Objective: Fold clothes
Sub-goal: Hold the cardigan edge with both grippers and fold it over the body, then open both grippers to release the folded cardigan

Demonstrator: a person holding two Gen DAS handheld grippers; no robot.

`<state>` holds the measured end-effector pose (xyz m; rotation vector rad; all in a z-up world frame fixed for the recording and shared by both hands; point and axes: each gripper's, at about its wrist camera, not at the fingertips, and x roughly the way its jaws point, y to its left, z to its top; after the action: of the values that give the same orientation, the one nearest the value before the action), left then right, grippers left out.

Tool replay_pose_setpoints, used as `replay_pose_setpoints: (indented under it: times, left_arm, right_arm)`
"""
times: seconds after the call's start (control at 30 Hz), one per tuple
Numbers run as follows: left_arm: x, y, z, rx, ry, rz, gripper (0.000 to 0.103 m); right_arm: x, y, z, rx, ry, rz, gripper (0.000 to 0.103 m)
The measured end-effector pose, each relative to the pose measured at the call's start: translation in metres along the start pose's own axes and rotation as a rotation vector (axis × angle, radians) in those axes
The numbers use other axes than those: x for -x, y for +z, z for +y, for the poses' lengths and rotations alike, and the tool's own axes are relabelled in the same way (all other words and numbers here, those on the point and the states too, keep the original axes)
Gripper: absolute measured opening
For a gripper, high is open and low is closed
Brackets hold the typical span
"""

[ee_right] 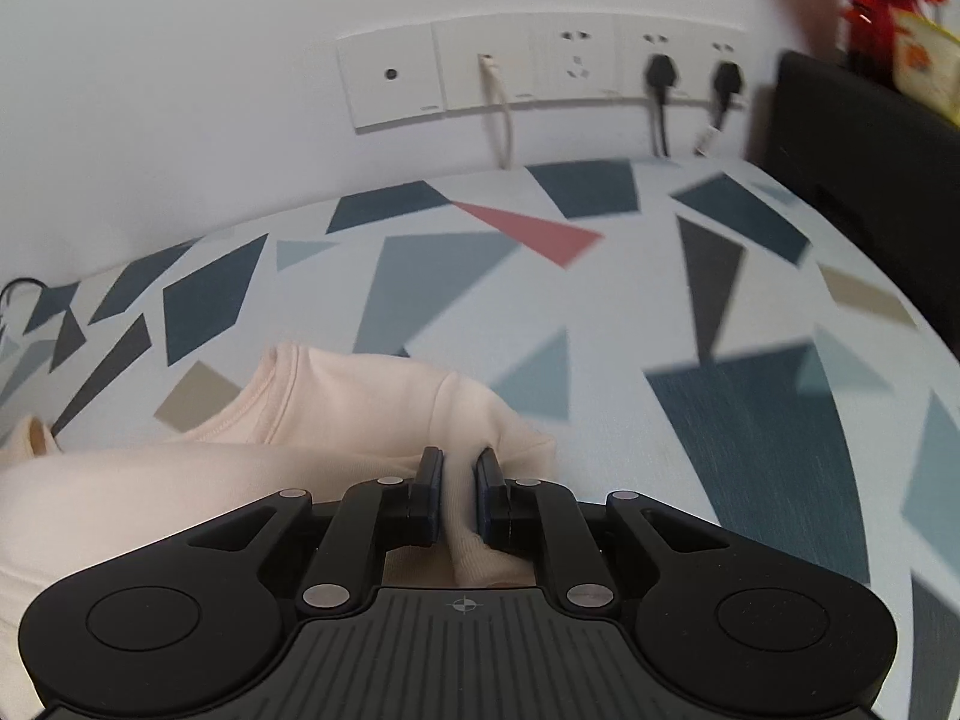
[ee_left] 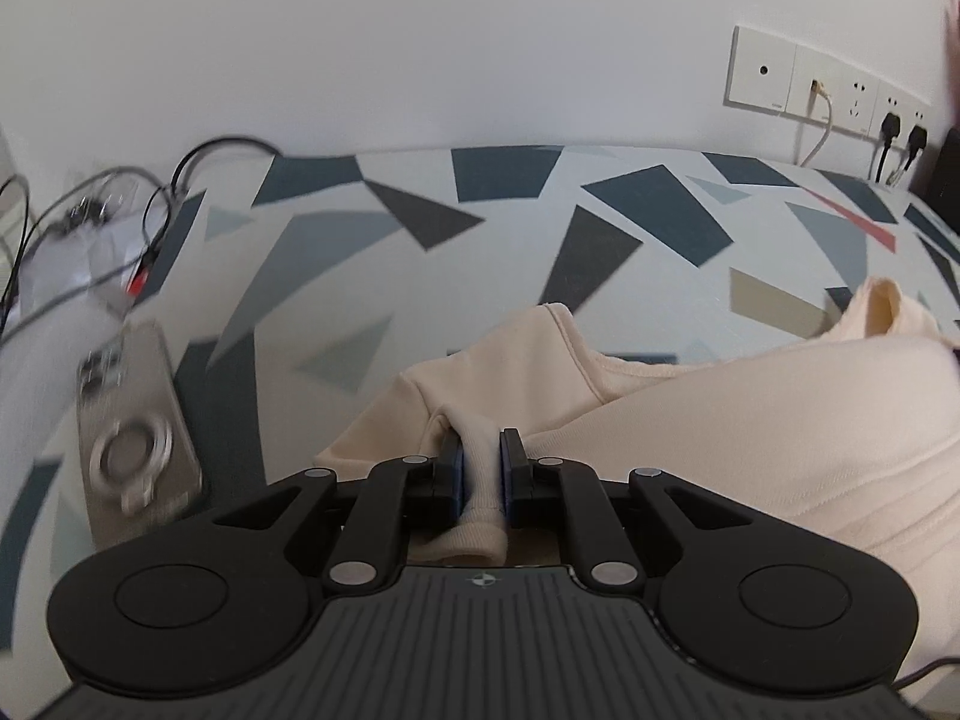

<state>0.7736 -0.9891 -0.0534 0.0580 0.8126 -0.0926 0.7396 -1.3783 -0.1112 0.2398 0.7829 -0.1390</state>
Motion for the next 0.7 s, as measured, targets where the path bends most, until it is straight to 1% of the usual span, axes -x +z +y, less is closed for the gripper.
replay_pose_setpoints:
  times: [0.1, 0.2, 0.27, 0.3, 0.33, 0.37, 0.4, 0.43, 0.47, 0.5, 0.53, 0.6, 0.67, 0.7]
  left_arm:
    - [0.005, -0.006, -0.001, -0.009, -0.005, -0.009, 0.013]
    - [-0.001, 0.0, 0.008, 0.038, -0.044, 0.003, 0.016]
    - [-0.004, 0.009, 0.014, 0.068, -0.074, 0.032, 0.017]
    - [-0.002, 0.014, 0.016, 0.072, -0.082, 0.042, 0.018]
    - [0.004, 0.017, 0.017, 0.071, -0.084, 0.03, 0.021]
    - [0.015, 0.02, 0.019, 0.071, -0.086, -0.005, 0.023]
    - [0.028, 0.022, 0.022, 0.075, -0.09, -0.043, 0.033]
    - [0.041, 0.024, 0.025, 0.077, -0.088, -0.081, 0.056]
    - [0.054, 0.024, 0.027, 0.074, -0.071, -0.121, 0.068]
    - [0.067, 0.022, 0.029, 0.069, -0.056, -0.157, 0.077]
    - [0.077, 0.02, 0.03, 0.059, -0.047, -0.183, 0.077]
    - [0.092, 0.012, 0.029, 0.023, -0.047, -0.191, 0.077]
    - [0.103, -0.001, 0.025, -0.02, -0.039, -0.184, 0.077]
    - [0.106, -0.008, 0.021, -0.043, -0.046, -0.171, 0.077]
  right_arm:
    - [0.012, -0.011, -0.005, -0.03, 0.004, -0.007, 0.01]
    - [0.016, -0.018, -0.015, -0.114, 0.028, -0.031, 0.01]
    - [0.016, -0.016, -0.016, -0.131, 0.032, -0.029, 0.011]
    - [0.016, -0.014, -0.015, -0.13, 0.03, -0.024, 0.014]
    - [0.017, -0.011, -0.014, -0.13, 0.025, -0.018, 0.016]
    - [0.02, -0.007, -0.012, -0.131, 0.008, -0.011, 0.027]
    - [0.024, -0.002, -0.01, -0.132, -0.009, -0.009, 0.046]
    - [0.032, 0.003, -0.009, -0.134, -0.025, -0.029, 0.056]
    - [0.042, 0.007, -0.01, -0.141, -0.015, -0.063, 0.064]
    - [0.052, 0.011, -0.012, -0.149, 0.015, -0.093, 0.064]
    - [0.062, 0.014, -0.014, -0.155, 0.045, -0.118, 0.064]
    - [0.078, 0.017, -0.017, -0.149, 0.102, -0.131, 0.065]
    - [0.091, 0.013, -0.019, -0.124, 0.148, -0.13, 0.066]
    - [0.096, 0.007, -0.018, -0.103, 0.163, -0.121, 0.066]
